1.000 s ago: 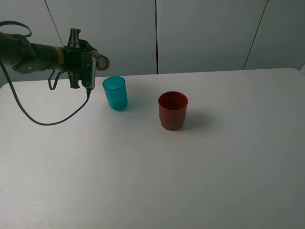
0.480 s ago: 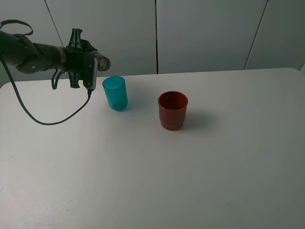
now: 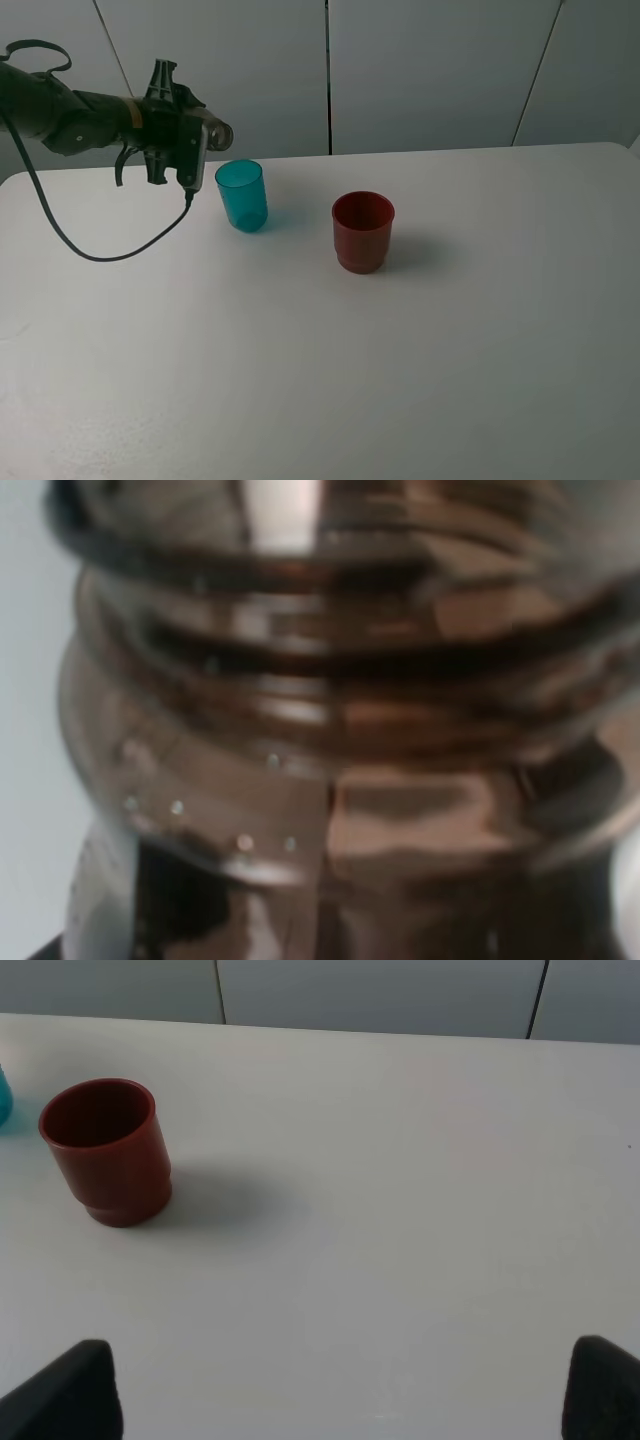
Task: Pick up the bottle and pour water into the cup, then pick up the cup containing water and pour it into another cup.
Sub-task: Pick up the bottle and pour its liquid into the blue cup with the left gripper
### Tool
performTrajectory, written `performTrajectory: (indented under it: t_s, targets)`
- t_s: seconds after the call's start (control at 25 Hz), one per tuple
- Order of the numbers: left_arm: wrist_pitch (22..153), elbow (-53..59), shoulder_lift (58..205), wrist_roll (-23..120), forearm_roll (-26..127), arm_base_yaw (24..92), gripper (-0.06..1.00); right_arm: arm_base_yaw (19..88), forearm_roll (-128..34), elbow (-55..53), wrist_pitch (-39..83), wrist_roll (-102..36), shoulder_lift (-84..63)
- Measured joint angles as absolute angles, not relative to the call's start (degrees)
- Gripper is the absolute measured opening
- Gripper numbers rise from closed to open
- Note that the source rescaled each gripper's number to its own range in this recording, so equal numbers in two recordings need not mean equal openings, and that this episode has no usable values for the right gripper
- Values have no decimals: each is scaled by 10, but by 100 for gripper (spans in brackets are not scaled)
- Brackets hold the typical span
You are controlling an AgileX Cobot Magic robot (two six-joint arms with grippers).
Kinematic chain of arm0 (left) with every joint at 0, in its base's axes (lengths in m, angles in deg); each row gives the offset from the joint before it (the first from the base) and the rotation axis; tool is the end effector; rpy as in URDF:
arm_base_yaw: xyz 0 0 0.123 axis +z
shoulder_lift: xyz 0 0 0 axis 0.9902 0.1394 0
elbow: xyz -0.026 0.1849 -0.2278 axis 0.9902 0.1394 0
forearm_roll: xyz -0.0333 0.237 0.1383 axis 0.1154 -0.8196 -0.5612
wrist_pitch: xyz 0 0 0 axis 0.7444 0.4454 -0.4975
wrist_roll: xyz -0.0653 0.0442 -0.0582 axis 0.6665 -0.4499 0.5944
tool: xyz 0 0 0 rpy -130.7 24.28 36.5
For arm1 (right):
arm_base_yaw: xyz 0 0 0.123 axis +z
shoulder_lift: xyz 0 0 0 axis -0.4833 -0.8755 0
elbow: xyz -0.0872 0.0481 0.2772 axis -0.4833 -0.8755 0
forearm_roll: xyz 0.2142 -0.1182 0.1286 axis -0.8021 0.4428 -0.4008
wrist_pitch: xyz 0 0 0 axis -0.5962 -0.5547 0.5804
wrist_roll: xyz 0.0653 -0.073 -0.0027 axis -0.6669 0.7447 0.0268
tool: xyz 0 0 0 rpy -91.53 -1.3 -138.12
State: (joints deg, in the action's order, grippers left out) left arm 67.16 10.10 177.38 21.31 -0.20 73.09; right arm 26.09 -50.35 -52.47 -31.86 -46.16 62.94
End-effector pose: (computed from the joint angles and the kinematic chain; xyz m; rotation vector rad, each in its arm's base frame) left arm 0.4720 -0.0906 0.1448 1.7830 1.2030 0.7596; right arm 0.0105 0.0163 0.2849 -0.1379 2.0604 0.0980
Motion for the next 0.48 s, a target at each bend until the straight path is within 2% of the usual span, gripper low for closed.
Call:
performTrajectory:
  t_s: [0.48]
  targets:
    - [676,99,1785,195,28,726,0,261,-503,-525,-319,-462,629]
